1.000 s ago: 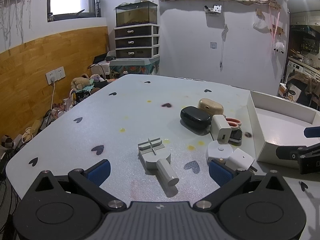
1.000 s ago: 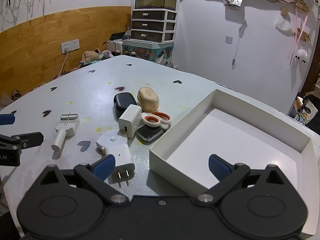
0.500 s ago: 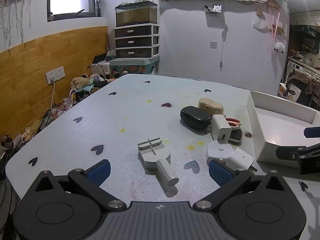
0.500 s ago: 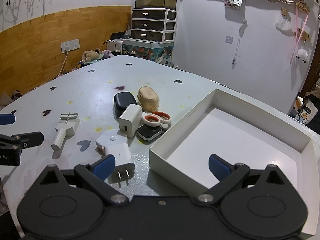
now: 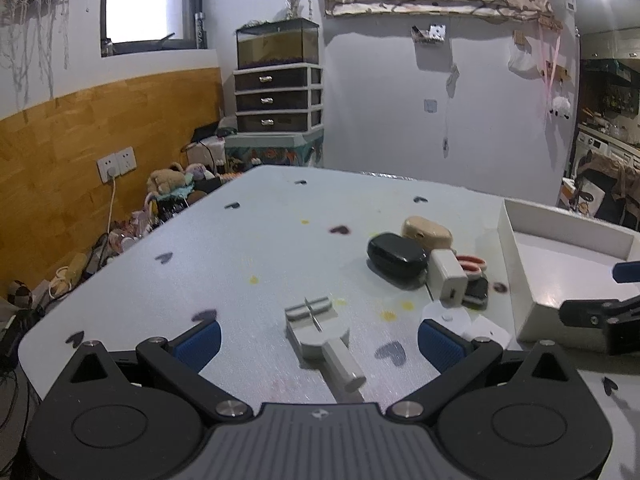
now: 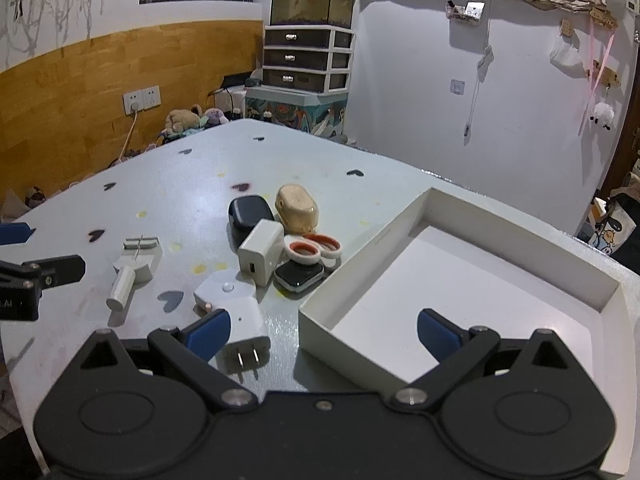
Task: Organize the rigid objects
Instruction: 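Move the right tool beside the white box while the left tool approaches the grey pin tool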
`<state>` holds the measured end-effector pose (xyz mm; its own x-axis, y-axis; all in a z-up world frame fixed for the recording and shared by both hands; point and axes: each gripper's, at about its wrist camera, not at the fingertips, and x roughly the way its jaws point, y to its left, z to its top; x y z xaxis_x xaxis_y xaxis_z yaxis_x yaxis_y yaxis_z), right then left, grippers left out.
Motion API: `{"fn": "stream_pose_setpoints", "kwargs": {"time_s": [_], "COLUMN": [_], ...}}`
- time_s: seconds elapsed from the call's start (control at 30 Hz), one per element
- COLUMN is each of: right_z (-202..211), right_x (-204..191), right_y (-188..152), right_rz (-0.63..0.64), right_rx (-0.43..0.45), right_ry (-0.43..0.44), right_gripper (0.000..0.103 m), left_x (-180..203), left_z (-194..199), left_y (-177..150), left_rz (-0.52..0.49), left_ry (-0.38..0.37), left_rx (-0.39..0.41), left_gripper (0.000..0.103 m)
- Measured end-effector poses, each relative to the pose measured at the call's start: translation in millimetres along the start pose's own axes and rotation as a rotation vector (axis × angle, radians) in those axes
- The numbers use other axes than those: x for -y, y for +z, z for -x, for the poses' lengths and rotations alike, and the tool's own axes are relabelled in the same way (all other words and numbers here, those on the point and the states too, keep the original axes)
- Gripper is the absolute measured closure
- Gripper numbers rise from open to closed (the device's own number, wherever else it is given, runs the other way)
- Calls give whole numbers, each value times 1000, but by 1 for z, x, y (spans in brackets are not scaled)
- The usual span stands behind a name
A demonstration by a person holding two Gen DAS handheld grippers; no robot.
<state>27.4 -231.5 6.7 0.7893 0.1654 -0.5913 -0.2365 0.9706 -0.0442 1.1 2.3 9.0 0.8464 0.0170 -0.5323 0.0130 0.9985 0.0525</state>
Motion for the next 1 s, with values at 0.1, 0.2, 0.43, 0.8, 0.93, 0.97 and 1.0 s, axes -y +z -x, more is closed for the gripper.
{"fn": "stream_pose_setpoints", "kwargs": {"time_s": [0.1,0.2,0.43,0.8,0.93,0.97,1.0], "right_z": [9,17,33,28,12,8,5], "right_x": [7,23,88,199,230,235,239], "right_y": [10,21,37,8,-9,-13,-17], "right_rz": [-8,-34,-180,-378,-426,-432,-434], "right_rx": [29,59,59,3,-57,-74,-91], "right_ry": [-32,-102,-203,-419,-472,-488,-502], "right_gripper": [0,0,0,39,49,52,55], "left_x": [-4,-8,-12,-6,-4,-4,-4], "left_z": [-1,-4,-19,-48,-53,-54,-56], "left_y": [4,7,8,0,-2,-3,-4], "left_rz": [9,21,43,76,86,88,88], "left_ry": [7,14,2,0,16,21,29], "left_rx": [16,22,5,-45,-62,-67,-77], "left_gripper": [0,0,0,0,0,0,0]}}
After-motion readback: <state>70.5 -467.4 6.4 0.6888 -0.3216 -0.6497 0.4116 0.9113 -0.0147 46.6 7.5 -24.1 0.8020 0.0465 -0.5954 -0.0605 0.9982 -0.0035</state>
